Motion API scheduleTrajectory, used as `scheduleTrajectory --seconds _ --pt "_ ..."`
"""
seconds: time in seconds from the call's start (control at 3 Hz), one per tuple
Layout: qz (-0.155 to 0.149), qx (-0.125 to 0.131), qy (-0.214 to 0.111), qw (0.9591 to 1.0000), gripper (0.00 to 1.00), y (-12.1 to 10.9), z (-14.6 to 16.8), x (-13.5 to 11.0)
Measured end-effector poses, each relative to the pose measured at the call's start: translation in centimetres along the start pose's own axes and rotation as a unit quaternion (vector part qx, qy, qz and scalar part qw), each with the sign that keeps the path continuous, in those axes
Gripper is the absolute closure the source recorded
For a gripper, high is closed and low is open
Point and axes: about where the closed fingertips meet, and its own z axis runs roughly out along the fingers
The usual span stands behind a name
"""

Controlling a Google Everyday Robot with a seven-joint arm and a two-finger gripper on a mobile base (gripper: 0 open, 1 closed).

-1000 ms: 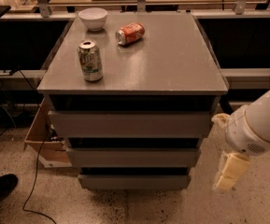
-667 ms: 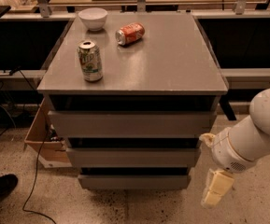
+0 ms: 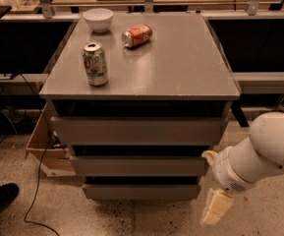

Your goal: Open bottom drawer

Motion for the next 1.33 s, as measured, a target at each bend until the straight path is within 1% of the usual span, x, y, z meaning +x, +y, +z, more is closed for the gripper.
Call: scheduleTrajectory --seconds 0.33,0.67,1.0,1.33 --pt "-0.003 -0.006 -0.037 0.9993 0.0 1.5 7.0 0.4" --pt "-0.009 0.007 -0.07 0.9975 0.0 1.1 12.2 0.5" --pt "-0.025 0.013 -0.092 0.9954 0.0 0.3 17.8 0.3" --pt "-0.037 0.003 -0.106 0.9936 0.0 0.1 22.9 -0.1"
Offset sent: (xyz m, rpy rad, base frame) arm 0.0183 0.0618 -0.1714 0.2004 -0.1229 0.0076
